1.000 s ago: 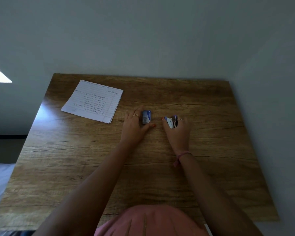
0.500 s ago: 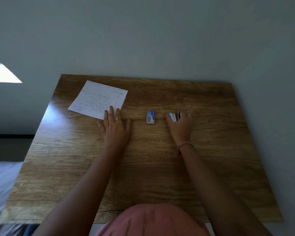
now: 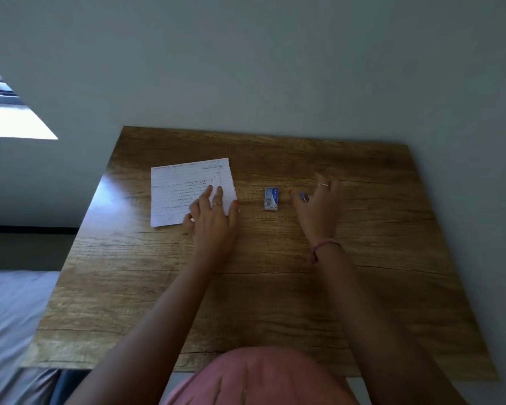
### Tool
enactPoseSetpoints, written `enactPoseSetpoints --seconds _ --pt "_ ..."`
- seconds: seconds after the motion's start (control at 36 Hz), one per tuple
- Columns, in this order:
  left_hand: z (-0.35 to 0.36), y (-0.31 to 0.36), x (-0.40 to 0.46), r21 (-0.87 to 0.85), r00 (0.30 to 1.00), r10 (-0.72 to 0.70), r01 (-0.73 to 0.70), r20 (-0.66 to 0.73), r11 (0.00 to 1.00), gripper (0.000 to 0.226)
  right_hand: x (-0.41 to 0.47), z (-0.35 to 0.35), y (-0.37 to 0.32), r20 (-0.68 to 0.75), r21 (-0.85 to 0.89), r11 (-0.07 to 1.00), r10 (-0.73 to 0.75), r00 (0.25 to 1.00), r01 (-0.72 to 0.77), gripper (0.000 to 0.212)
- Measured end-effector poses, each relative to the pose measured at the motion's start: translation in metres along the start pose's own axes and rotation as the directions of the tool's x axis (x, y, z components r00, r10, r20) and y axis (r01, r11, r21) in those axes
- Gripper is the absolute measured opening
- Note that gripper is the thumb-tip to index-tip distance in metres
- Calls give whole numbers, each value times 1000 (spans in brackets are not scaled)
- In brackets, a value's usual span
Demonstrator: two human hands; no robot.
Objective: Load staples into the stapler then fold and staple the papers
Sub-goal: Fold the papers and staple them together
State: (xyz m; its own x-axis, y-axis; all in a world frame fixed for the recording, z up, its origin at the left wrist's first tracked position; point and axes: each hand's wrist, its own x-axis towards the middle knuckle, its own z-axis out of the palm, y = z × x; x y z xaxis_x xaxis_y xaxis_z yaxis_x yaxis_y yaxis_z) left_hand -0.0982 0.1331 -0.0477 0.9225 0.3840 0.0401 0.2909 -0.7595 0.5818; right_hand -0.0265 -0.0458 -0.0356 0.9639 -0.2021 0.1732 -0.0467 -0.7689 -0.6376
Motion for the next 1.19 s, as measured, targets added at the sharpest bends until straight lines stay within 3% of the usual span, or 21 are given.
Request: enactPoseSetpoints --seconds 0.08,0.19,0.33,0.5,0.61,0.69,0.75,0.89,0.97,1.06,1.11,1.19 --pt "-16 -15 14 -31 990 -119 116 -77 993 59 -6 4 -25 32 128 986 -114 993 109 45" --pt "-38 -36 35 -32 952 -295 293 -87 955 68 -13 22 -59 218 173 965 -231 948 195 36" --pt "-51 -49 49 4 897 -442 442 1 897 65 -12 55 -90 426 106 988 -145 893 110 50" --pt "-53 -58 59 -109 876 -480 483 48 869 55 -13 78 -102 412 26 996 -92 906 90 45" --pt "-59 -76 61 -306 900 -435 422 26 854 49 -11 78 -99 415 127 992 -38 909 -16 53" --pt "-64 -84 59 -466 881 -469 439 58 768 55 -13 73 -99 445 228 966 7 895 -121 55" --pt "-66 -86 57 -540 863 -497 463 92 703 54 -16 69 -99 491 312 931 16 871 -192 46" --pt "-70 -86 55 -598 894 -430 413 124 687 27 -19 57 -91 541 440 839 37 840 -320 18" --pt "-71 -81 54 -676 897 -423 394 132 623 15 -16 42 -81 557 501 761 80 827 -412 15" --pt "-68 -71 49 -760 878 -457 393 143 517 34 -12 23 -69 568 580 654 103 817 -485 17" --pt "-64 -60 42 -847 870 -451 385 200 366 54 -10 11 -64 588 636 539 125 799 -552 16" --pt "-56 -29 26 -886 876 -363 410 317 217 52 -11 0 -61 628 709 295 150 764 -641 19"
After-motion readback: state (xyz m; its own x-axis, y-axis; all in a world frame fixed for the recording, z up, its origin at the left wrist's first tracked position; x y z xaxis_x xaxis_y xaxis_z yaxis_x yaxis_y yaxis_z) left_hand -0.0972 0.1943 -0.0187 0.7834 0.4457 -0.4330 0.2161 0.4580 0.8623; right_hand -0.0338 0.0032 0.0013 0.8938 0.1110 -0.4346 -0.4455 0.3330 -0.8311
